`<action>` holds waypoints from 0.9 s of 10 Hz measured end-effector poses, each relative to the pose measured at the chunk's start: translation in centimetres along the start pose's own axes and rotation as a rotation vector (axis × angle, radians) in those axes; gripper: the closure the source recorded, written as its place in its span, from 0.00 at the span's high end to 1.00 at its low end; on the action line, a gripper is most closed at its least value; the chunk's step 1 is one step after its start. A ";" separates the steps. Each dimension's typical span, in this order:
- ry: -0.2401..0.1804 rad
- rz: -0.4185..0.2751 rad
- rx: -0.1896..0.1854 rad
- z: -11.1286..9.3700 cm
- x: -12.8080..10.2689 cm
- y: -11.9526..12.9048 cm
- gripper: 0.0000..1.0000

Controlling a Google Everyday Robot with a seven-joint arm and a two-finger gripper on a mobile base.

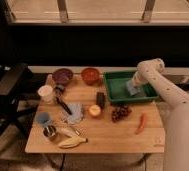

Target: Wipe tray with sponge

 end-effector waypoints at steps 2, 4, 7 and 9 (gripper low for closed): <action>0.033 0.027 0.044 0.0 0.3 -2.4 0.00; 0.057 0.061 0.044 0.3 -0.6 -3.4 0.00; 0.040 0.044 0.003 1.4 -3.8 -2.0 0.00; 0.029 0.006 -0.042 1.6 -4.8 0.7 0.00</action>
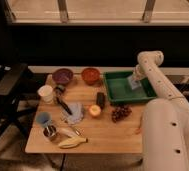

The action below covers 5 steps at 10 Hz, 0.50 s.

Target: Wipe tray with sponge

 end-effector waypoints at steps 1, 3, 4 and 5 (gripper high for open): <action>-0.009 -0.025 -0.037 -0.2 -0.2 1.7 0.00; -0.012 -0.065 -0.095 -1.0 0.8 3.7 0.00; -0.010 -0.080 -0.118 -1.5 1.9 4.3 0.00; -0.006 -0.094 -0.142 -2.3 3.5 5.1 0.00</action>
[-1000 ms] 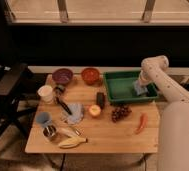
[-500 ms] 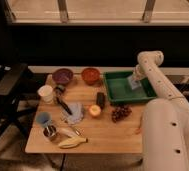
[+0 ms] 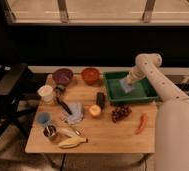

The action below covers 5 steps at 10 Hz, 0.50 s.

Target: Wipe tray with sponge

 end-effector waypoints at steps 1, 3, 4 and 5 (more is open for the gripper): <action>0.009 0.005 -0.011 -0.4 1.6 0.4 0.00; 0.026 0.040 0.000 -1.0 3.8 -0.6 0.00; 0.031 0.056 0.020 -1.1 4.2 -1.5 0.00; 0.033 0.069 0.042 -1.1 4.3 -2.7 0.00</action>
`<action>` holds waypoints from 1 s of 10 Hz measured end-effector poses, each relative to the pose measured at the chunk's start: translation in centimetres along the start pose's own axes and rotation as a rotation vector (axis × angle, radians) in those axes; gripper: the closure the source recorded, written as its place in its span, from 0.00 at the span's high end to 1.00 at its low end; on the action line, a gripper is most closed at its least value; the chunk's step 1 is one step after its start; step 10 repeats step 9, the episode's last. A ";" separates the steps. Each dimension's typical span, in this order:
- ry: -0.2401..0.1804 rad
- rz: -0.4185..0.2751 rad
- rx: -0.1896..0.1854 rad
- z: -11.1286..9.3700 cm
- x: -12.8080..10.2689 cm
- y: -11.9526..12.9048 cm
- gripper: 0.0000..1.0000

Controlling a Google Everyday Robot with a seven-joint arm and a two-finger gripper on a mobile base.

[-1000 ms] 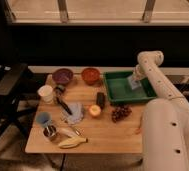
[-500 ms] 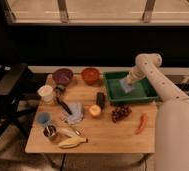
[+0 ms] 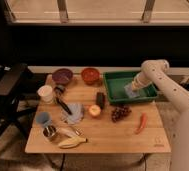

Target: Wipe tray with sponge

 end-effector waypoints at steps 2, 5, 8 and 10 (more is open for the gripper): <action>-0.003 0.031 0.054 0.6 -1.5 -2.5 0.00; -0.030 0.024 0.058 2.0 -5.4 -2.8 0.00; -0.060 -0.038 -0.006 2.2 -6.9 1.2 0.00; -0.065 -0.068 -0.031 2.1 -7.0 2.9 0.00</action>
